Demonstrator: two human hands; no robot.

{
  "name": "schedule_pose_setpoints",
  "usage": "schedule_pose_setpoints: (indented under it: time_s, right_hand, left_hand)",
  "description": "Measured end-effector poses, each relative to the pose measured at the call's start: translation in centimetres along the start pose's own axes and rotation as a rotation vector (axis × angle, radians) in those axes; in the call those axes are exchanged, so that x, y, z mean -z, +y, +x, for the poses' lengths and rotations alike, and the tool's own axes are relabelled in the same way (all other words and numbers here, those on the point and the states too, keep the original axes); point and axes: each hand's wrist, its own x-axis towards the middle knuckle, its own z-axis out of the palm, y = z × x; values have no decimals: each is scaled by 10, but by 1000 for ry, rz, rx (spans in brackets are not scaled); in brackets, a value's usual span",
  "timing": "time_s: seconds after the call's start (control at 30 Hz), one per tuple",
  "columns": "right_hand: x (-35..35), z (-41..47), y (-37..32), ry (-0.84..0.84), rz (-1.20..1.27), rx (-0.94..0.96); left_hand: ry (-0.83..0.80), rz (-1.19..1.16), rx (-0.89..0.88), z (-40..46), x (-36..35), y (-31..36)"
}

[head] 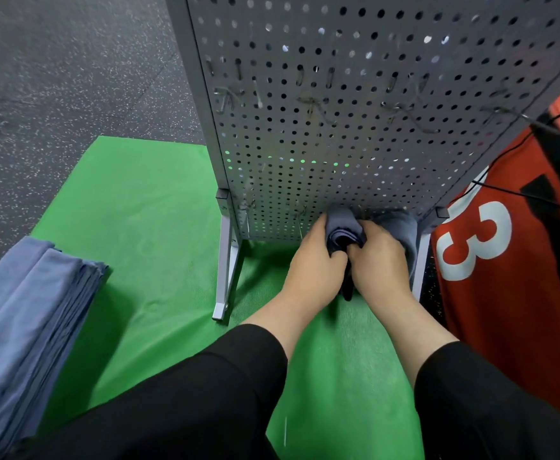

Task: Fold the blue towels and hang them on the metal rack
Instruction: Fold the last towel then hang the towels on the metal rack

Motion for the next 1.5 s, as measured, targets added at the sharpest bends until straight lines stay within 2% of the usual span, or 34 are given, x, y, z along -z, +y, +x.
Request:
schedule_pose_setpoints:
  time_s: [0.1,0.3,0.43,0.53,0.63,0.7,0.83,0.97,1.07,1.2,1.4,1.5]
  right_hand:
    - [-1,-7,3,-29,25,-44]
    - [-7,-15,3,-121,114,-127]
    - [-8,-25,6,-170,148,-153]
    - [-4,-35,1,-156,197,-135]
    - [2,-46,-7,-70,204,-81]
    - [6,-54,-15,21,218,-3]
    - [6,-66,-48,107,285,231]
    - [-15,-75,-115,-38,280,447]
    - [-46,-89,-179,-312,185,504]
    - [-111,-108,-252,-655,-100,691]
    - [-213,-147,-299,-834,-290,832]
    - [-240,-161,-300,-867,-401,896]
  left_hand:
    - [1,-54,60,-3,0,-2]
    - [-166,-39,191,-12,5,-15]
    - [-220,-42,208,-14,12,-18]
    - [-233,-10,206,-16,20,-16]
    - [-246,90,187,-21,33,-13]
    - [-210,181,177,-24,48,-14]
    - [7,275,144,-32,91,-22]
    - [221,333,169,-52,162,-44]
    - [327,447,203,-80,228,-78]
    - [428,603,268,-122,309,-133]
    - [610,717,337,-166,390,-195]
    - [528,732,427,-166,403,-215]
